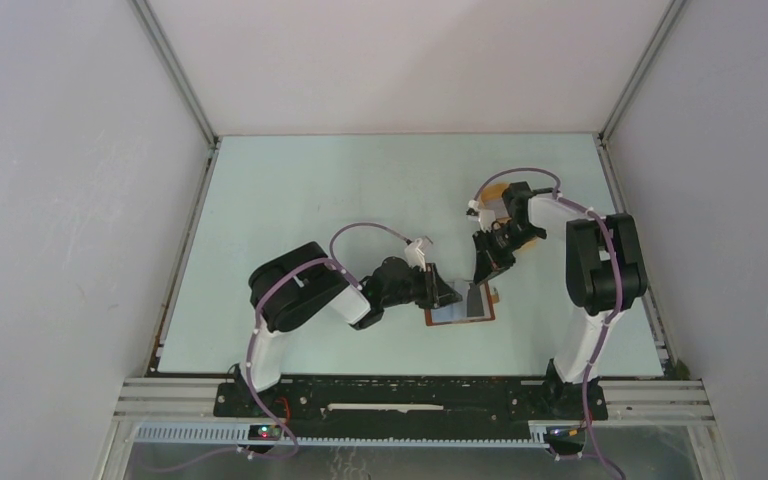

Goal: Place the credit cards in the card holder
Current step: Open the card holder at the center of the board.

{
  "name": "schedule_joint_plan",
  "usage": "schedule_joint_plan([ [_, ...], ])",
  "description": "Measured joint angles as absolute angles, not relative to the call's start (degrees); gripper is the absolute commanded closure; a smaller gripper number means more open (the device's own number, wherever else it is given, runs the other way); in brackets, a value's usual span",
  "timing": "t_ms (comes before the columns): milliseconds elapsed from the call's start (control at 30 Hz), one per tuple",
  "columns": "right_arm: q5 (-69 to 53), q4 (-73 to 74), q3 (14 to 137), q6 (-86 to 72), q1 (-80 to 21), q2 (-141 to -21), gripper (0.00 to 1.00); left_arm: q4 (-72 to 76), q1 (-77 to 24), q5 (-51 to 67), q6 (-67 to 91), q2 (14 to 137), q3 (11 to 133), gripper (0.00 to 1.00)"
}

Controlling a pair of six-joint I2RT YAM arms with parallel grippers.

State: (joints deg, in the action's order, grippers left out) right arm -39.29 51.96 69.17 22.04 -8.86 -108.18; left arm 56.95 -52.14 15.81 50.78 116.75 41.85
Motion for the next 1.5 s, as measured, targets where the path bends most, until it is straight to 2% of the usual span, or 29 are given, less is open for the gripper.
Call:
schedule_joint_plan([
  [400, -39.05, 50.37, 69.17, 20.18, -11.81, -111.15, 0.85, 60.36, -51.99, 17.21, 51.99, 117.49, 41.56, 0.72],
  [667, -43.99, 50.78, 69.19, 20.45, -12.21, -111.26, 0.85, 61.14, -51.94, 16.97, 52.12, 117.45, 40.73, 0.55],
  [867, -47.2, 51.66, 69.71, 20.71, -13.15, -111.59, 0.83, 57.23, -51.7, 14.74, 50.81, 112.33, 37.74, 0.47],
  [1100, -49.93, 51.79, 69.71, 20.64, -16.36, -112.31, 0.82, 51.33, -51.35, 10.57, 47.79, 104.12, 33.87, 0.47],
  [1500, -47.99, 49.84, 69.71, 20.01, -21.19, -114.43, 0.82, 49.21, -51.29, 6.09, 43.05, 89.56, 24.53, 0.49],
])
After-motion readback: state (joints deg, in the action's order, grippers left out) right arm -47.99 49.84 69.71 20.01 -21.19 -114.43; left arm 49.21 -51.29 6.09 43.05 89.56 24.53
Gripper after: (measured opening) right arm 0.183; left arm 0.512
